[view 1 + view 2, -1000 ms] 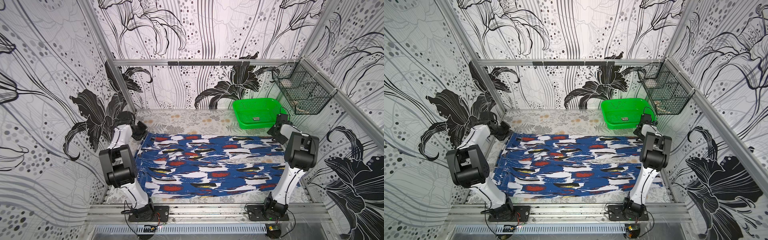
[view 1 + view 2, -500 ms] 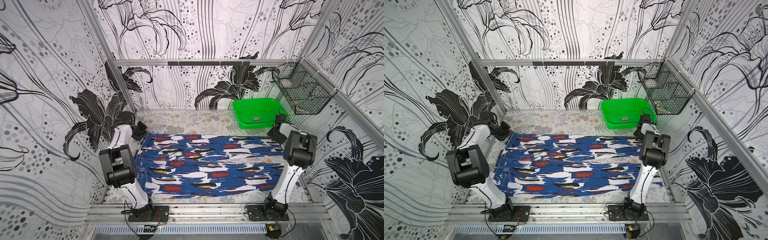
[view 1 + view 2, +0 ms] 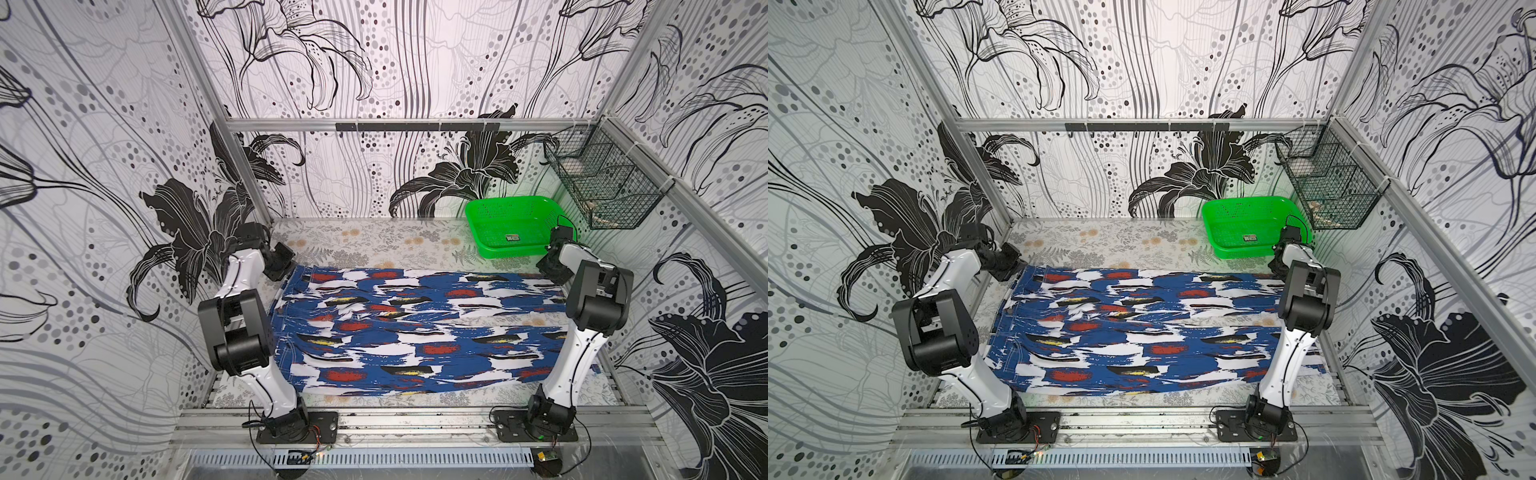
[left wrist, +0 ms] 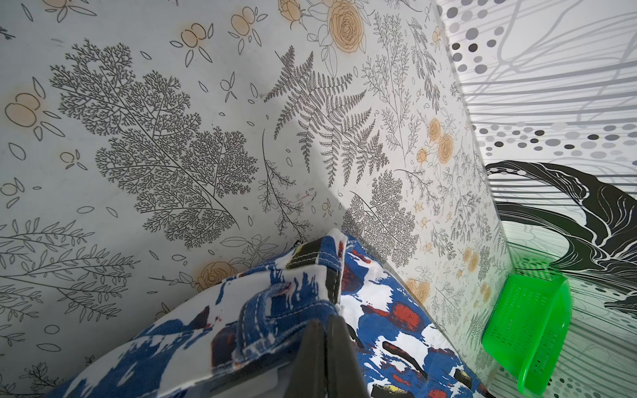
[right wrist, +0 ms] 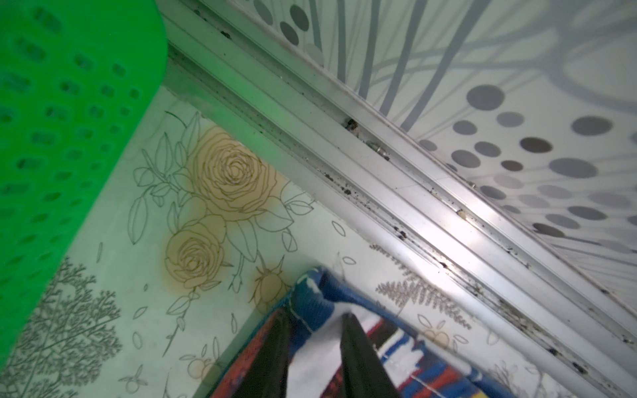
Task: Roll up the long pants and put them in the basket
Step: Fold the long pant at the center of the board.
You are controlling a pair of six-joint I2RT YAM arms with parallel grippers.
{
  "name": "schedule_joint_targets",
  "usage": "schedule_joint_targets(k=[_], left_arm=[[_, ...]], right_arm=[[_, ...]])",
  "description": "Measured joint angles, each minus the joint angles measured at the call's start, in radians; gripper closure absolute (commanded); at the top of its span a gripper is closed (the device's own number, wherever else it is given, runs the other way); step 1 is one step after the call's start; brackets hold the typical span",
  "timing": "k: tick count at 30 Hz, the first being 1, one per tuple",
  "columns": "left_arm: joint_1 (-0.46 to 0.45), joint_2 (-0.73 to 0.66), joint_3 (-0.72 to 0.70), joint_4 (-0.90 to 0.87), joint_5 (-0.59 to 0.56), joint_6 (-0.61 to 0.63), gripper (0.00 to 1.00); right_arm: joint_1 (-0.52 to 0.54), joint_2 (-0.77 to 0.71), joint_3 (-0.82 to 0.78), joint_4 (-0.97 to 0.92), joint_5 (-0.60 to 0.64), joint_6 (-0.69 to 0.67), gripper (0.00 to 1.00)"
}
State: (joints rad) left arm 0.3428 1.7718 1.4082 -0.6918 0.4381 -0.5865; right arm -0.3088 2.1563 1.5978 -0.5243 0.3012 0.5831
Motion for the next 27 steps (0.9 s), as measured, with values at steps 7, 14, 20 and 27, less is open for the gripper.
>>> schedule_joint_targets(k=[7,14,20,27], left_arm=[[0.000,0.000,0.000,0.000,0.004,0.000,1.00],[0.000,0.000,0.000,0.001,0.004,0.000,1.00],[0.000,0.000,0.000,0.003,0.005,0.000,1.00],[0.000,0.000,0.000,0.003,0.004,0.000,1.00]], right_arm=[[0.000,0.000,0.000,0.000,0.000,0.004,1.00],[0.000,0.000,-0.006,0.005,0.003,0.003,1.00],[0.000,-0.036,-0.093,0.094,0.000,0.000,1.00],[0.003,-0.162,-0.224,0.177,-0.018,-0.004,1.00]])
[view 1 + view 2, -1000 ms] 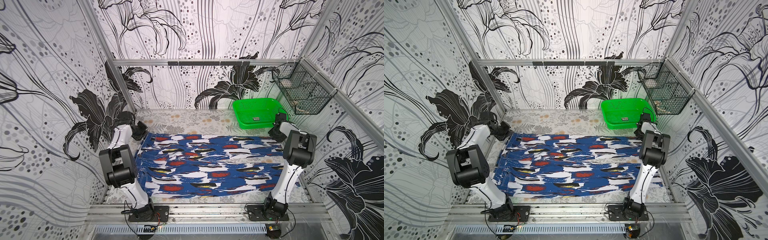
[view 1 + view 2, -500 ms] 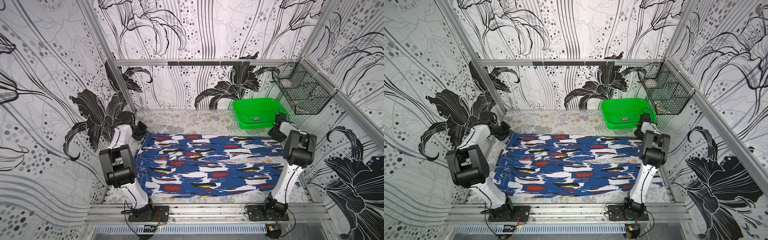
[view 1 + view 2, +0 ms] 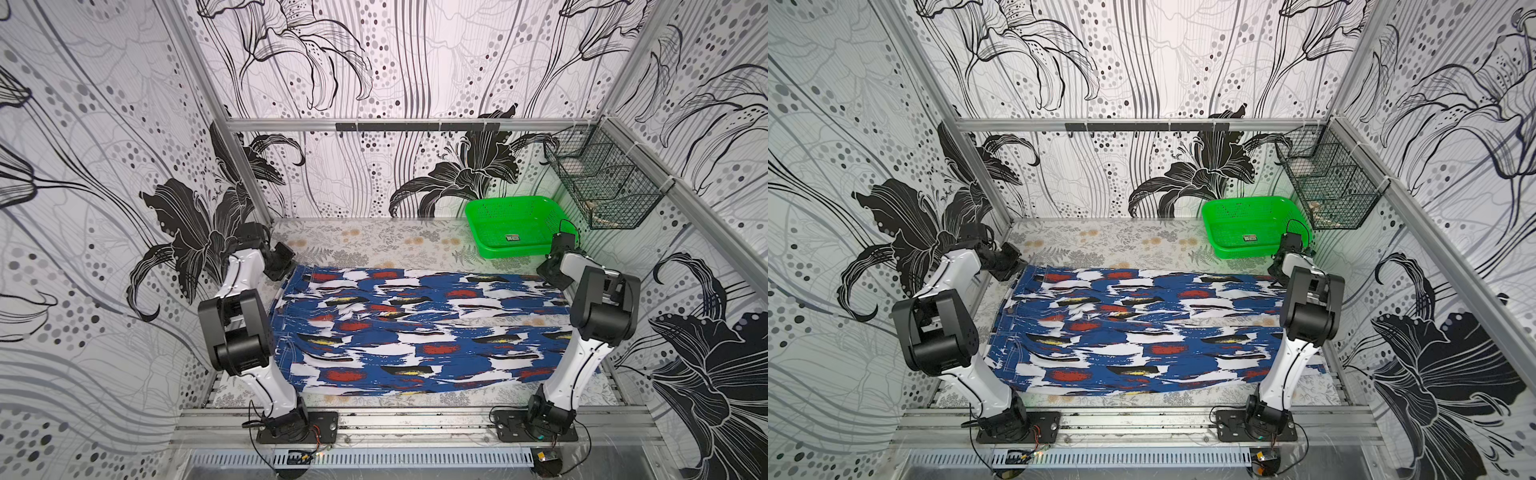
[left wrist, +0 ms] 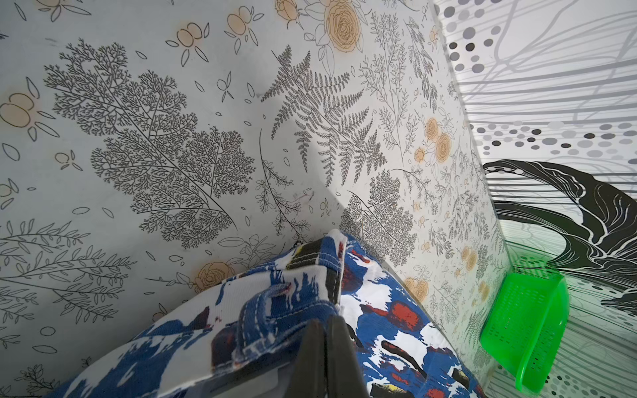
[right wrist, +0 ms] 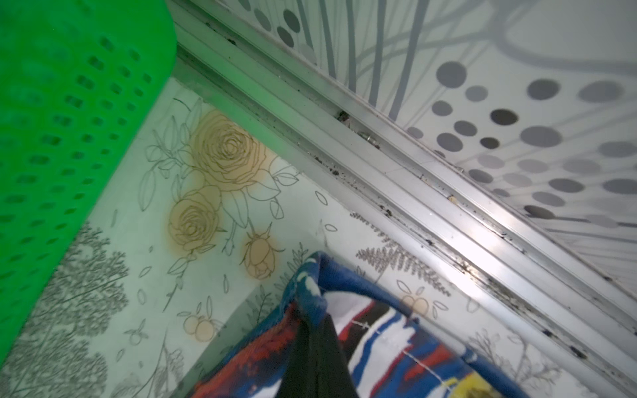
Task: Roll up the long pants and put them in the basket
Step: Fold the long pant at the center of the board.
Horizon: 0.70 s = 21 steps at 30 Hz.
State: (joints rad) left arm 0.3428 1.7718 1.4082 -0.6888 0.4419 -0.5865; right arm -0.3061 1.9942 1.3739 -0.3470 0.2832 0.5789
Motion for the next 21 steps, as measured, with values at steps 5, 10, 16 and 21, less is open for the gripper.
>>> schedule_joint_targets(k=[5,10,16,21], left_arm=[[0.000,-0.003,0.000,-0.001,0.000,0.000,1.00],[0.000,-0.043,0.000,-0.006,0.000,-0.002,1.00],[-0.002,-0.181,-0.024,-0.027,-0.014,-0.003,1.00],[-0.002,-0.323,-0.067,-0.061,-0.033,0.002,1.00]], right_arm=[[0.019,-0.093,-0.010,0.023,-0.003,-0.019,1.00],[0.027,-0.192,-0.050,0.031,-0.006,-0.019,1.00],[0.027,-0.336,-0.153,0.011,0.005,-0.018,1.00],[0.027,-0.505,-0.237,-0.016,0.010,-0.003,1.00]])
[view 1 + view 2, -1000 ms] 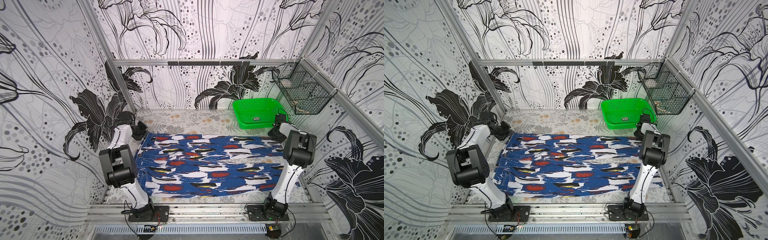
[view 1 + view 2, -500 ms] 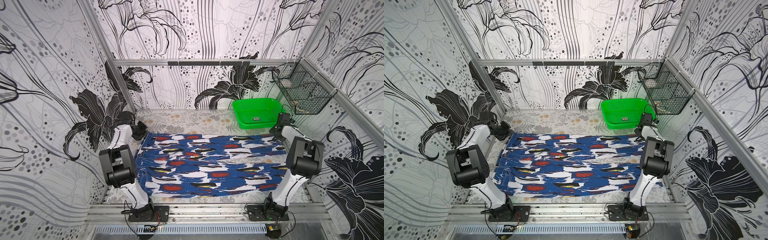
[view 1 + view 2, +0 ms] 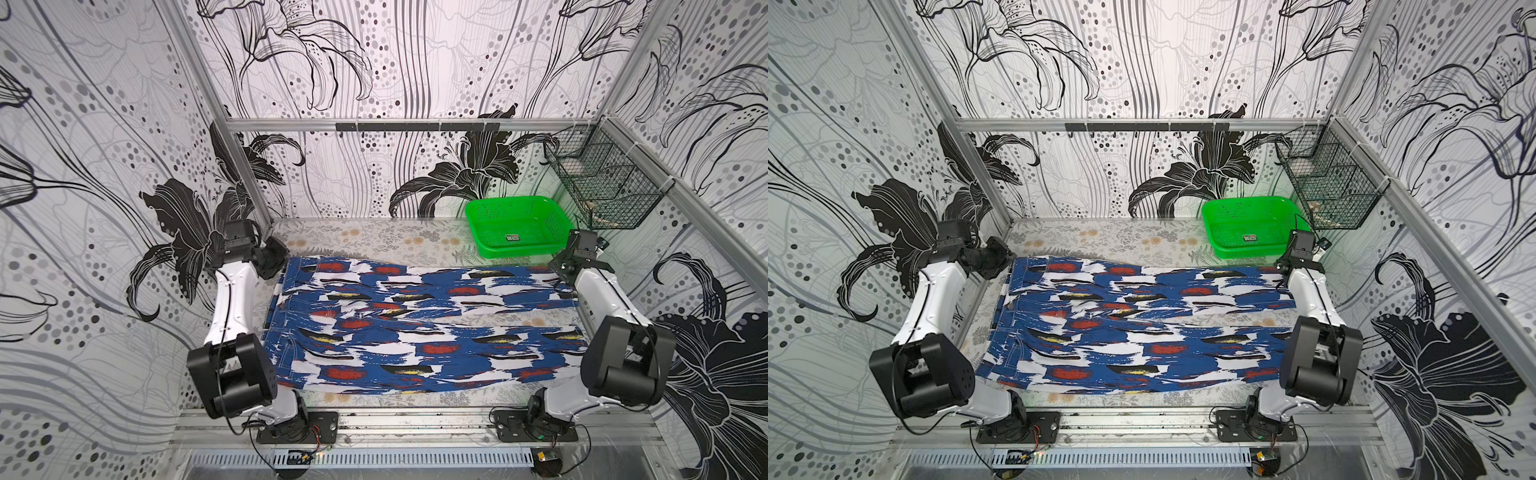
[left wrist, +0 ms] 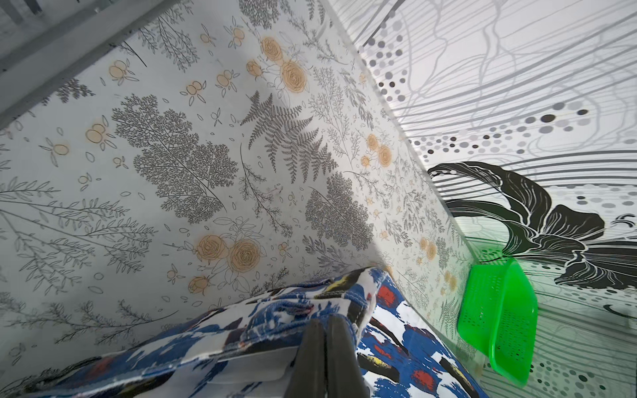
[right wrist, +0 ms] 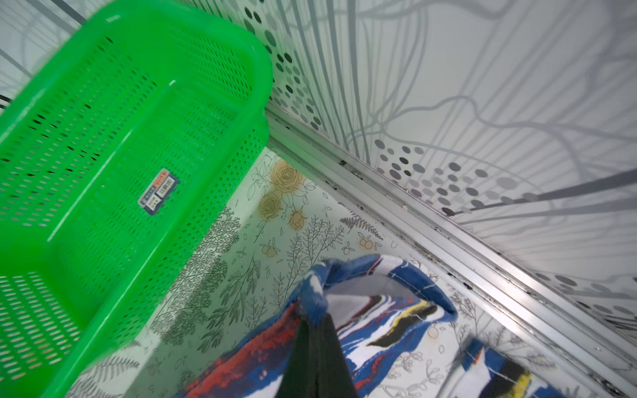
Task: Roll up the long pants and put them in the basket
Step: Fold the long pant at the center of the board.
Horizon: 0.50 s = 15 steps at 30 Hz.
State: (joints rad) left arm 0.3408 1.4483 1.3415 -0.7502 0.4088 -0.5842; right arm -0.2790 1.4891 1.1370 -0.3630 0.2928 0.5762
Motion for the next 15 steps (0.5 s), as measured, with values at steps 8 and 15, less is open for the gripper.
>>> schedule_joint_targets(k=[8,15], left_arm=[[0.000,-0.134,-0.093,-0.042,-0.008,0.019,1.00],[0.002,-0.252,-0.158,-0.079,-0.028,0.017,1.00]], right_arm=[[0.000,-0.226,-0.104,-0.072,0.000,0.033,1.00],[0.000,-0.399,-0.135,-0.153,0.000,0.038,1.00]])
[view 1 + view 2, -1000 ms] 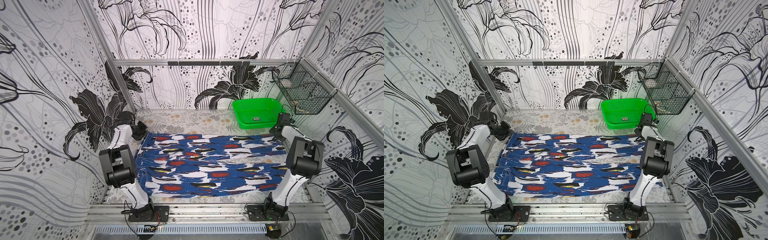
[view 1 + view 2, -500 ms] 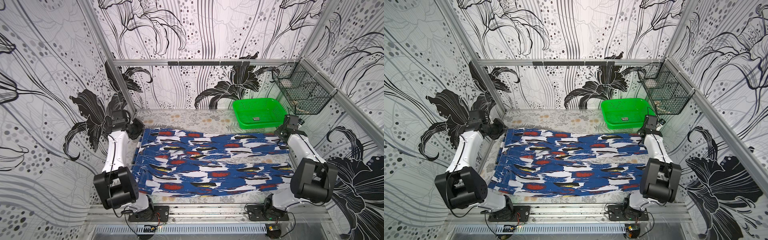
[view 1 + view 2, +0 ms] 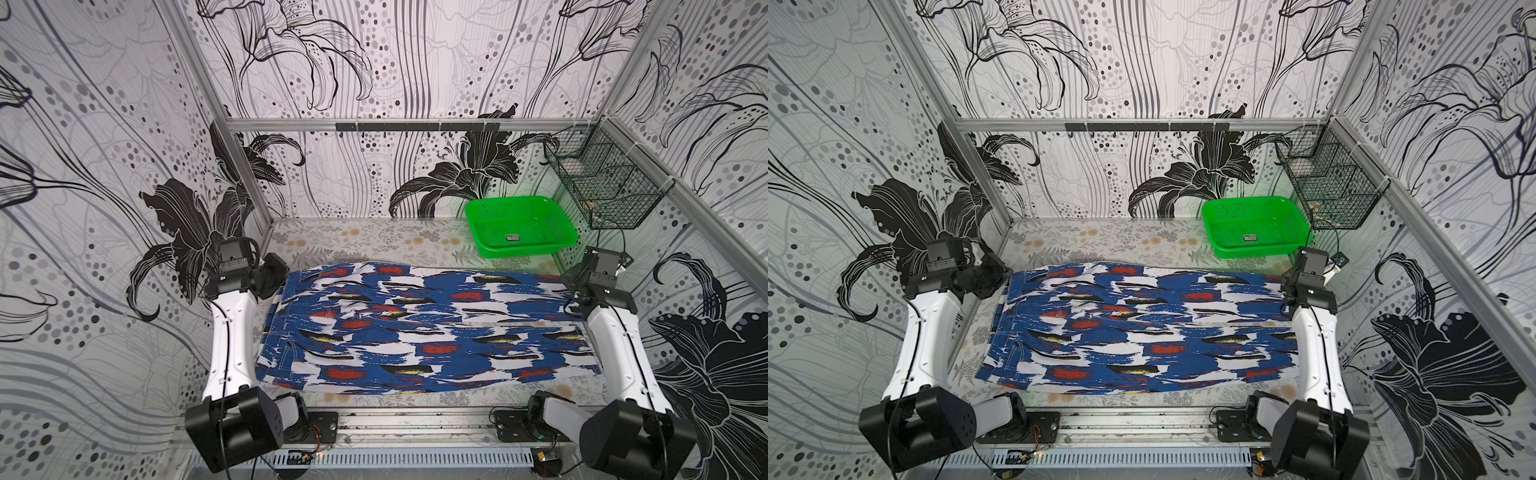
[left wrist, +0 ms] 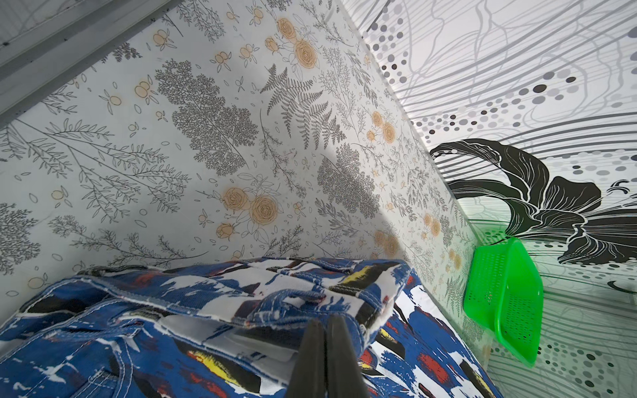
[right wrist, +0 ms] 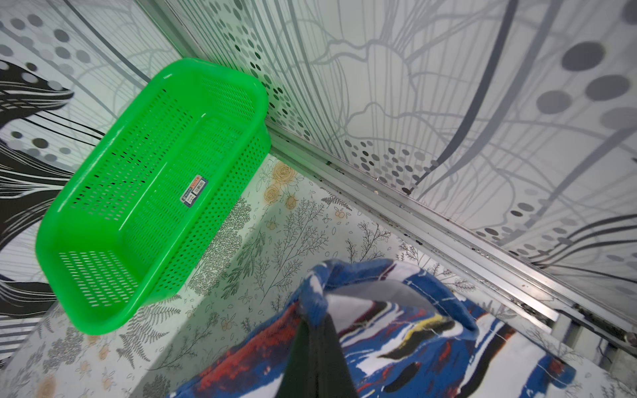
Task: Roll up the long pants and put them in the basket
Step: Fold the long pant at the center of the board.
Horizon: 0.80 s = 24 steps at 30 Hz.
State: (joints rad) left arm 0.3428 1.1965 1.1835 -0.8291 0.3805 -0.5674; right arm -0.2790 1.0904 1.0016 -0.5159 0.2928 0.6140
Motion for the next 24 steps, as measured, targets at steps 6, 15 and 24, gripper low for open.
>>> schedule_joint_targets(k=[6,15,24], left_arm=[[0.008,-0.108,-0.052,-0.037,-0.046,-0.004,1.00],[0.066,-0.230,-0.129,-0.106,-0.139,-0.038,1.00],[0.137,-0.334,-0.184,-0.136,-0.179,-0.089,1.00]], right_arm=[[0.000,-0.100,-0.009,-0.084,0.021,0.000,1.00],[-0.048,-0.145,-0.013,-0.212,0.099,0.000,1.00],[-0.125,-0.240,-0.101,-0.235,0.115,0.031,1.00]])
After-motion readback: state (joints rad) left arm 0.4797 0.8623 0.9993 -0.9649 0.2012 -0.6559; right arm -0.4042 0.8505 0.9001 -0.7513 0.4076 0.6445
